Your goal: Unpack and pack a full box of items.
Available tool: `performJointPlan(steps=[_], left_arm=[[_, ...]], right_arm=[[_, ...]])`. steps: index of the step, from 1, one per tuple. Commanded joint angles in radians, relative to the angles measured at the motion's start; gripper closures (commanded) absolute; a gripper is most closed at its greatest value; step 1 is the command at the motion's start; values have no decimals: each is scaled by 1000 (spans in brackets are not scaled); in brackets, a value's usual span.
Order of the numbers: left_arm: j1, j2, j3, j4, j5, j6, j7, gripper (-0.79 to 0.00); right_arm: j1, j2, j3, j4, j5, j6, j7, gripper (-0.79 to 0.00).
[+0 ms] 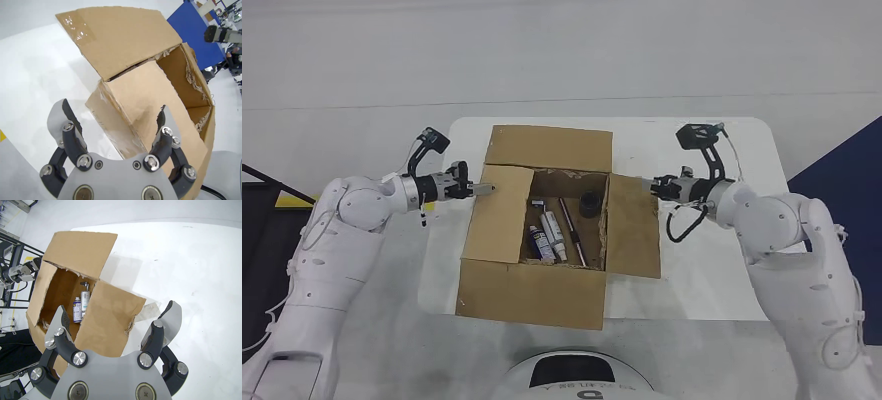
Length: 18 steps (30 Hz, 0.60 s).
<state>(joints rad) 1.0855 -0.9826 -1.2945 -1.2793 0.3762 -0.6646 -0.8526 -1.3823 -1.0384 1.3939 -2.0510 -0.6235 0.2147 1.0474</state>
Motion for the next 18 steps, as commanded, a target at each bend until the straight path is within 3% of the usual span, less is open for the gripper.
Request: performJointPlan(steps=[1, 4, 8, 18], left_arm=[[0, 0, 0, 0, 0, -1, -1, -785], [0, 0, 0, 0, 0, -1, -1, -785], [0, 0, 0, 0, 0, -1, -1, -785], [0, 0, 0, 0, 0, -1, -1, -785]], right_arm=[[-37, -1, 40, 11, 152, -11, -37, -785], [-55, 6, 130, 132, 322, -149, 17, -785], [-67, 12, 163, 228, 377, -238, 35, -785], [-34, 20, 132, 342, 268, -222, 10, -785]])
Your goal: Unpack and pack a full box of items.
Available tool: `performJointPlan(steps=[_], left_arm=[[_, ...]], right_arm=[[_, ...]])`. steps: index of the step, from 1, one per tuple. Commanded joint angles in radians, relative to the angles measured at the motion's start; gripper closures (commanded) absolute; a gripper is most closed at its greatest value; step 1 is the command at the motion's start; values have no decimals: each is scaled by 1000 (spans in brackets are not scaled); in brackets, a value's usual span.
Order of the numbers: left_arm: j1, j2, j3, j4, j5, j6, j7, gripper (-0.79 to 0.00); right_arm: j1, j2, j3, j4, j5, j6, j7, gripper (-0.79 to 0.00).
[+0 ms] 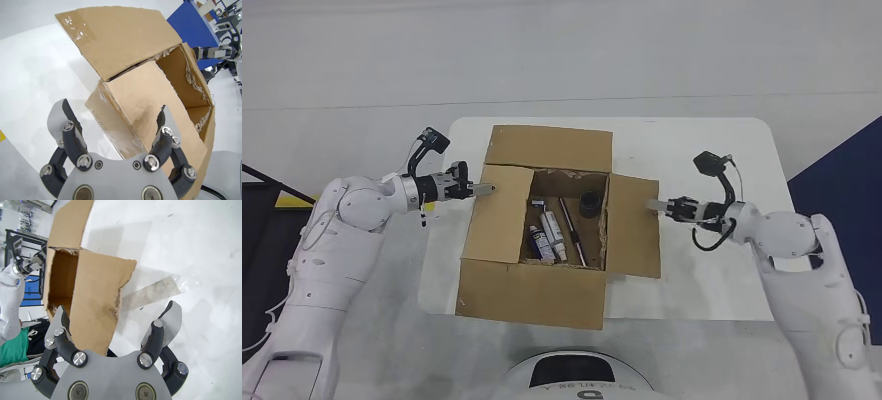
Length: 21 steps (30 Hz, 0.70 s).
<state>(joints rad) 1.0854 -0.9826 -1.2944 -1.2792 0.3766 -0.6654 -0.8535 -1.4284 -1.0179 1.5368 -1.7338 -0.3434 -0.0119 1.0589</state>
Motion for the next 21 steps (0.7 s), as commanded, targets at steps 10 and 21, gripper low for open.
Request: performJointPlan(steps=[10, 21], left_arm=[[0, 0, 0, 0, 0, 0, 0, -785], [0, 0, 0, 0, 0, 0, 0, -785]], right_arm=[[110, -12, -102, 130, 163, -74, 41, -785], [179, -34, -130, 169, 534, -160, -3, -785]])
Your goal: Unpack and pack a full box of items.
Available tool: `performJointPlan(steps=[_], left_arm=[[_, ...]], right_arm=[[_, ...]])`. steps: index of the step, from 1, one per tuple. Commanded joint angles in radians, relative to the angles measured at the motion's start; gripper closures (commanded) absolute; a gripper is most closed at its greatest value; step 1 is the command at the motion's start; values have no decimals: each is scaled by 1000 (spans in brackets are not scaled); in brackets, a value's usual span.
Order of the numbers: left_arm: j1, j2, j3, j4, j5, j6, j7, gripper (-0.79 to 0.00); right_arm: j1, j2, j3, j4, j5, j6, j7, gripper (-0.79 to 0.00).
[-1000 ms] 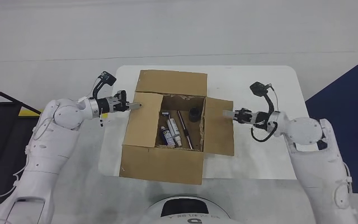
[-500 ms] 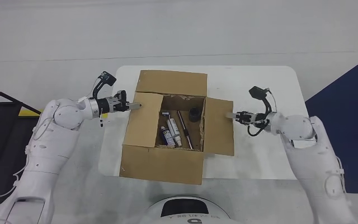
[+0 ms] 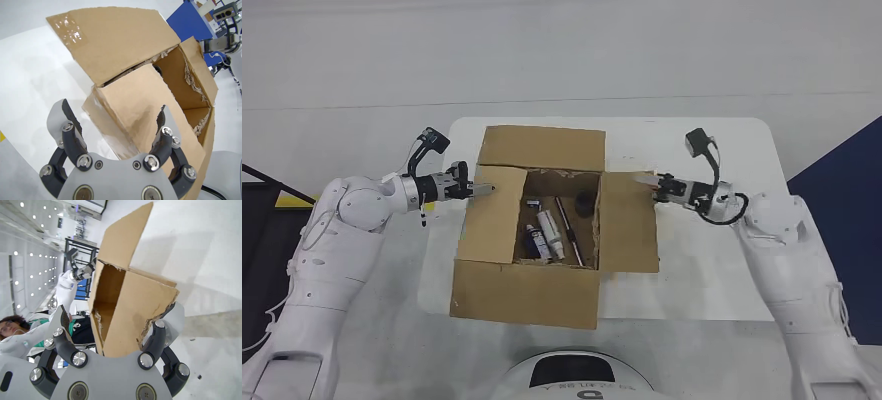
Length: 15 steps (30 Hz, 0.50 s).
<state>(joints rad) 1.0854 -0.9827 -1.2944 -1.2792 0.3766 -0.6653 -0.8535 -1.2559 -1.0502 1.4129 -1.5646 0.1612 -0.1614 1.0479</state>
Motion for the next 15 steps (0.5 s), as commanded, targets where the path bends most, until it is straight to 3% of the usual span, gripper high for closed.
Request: performJointPlan(steps=[1, 7, 15], left_arm=[[0, 0, 0, 0, 0, 0, 0, -785], [0, 0, 0, 0, 0, 0, 0, -785], [0, 0, 0, 0, 0, 0, 0, -785]], right_arm=[[17, -3, -13, -5, 42, -15, 9, -785], [82, -14, -83, -24, 101, -7, 16, -785], [239, -53, -298, 6, 52, 54, -12, -785]])
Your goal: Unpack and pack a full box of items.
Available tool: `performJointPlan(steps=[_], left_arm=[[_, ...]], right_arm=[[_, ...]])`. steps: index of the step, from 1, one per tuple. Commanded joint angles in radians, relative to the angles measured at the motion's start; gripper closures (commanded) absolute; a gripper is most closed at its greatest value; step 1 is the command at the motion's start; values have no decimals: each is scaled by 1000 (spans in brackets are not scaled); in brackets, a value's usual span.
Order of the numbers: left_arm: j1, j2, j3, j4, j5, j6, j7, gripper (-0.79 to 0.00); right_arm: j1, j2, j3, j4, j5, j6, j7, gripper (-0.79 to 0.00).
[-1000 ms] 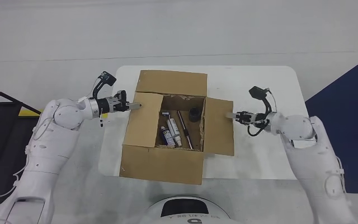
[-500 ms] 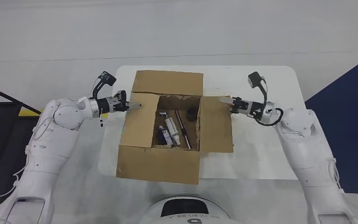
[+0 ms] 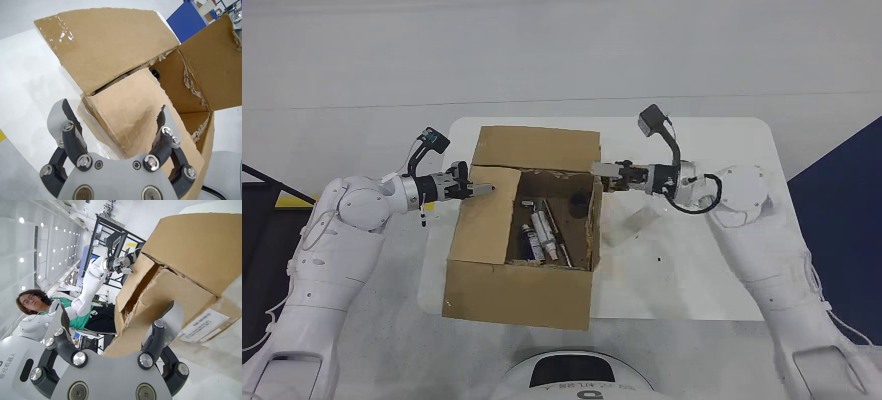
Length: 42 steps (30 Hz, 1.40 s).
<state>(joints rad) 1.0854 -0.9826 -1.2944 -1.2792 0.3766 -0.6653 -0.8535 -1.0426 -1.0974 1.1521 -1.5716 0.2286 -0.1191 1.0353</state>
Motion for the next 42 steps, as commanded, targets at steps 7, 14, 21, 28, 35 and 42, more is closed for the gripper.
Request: performJointPlan(steps=[7, 14, 21, 28, 35, 42], left_arm=[[0, 0, 0, 0, 0, 0, 0, -785], [0, 0, 0, 0, 0, 0, 0, -785], [0, 0, 0, 0, 0, 0, 0, -785], [21, 4, -12, -20, 9, 6, 40, -785], [59, 23, -79, 12, 48, 25, 76, -785], [112, 38, -126, 3, 53, 26, 87, -785]], right_arm=[[159, -44, -198, 105, -135, 76, -43, -785], [181, -38, -189, 108, -203, 97, -27, -785], [161, -35, -158, 126, -171, 65, -62, -785], [93, -4, -5, 194, -160, 12, -148, -785], [129, -16, -52, 312, -170, 30, -144, -785], [212, -69, -138, 501, 29, -185, -135, -785]])
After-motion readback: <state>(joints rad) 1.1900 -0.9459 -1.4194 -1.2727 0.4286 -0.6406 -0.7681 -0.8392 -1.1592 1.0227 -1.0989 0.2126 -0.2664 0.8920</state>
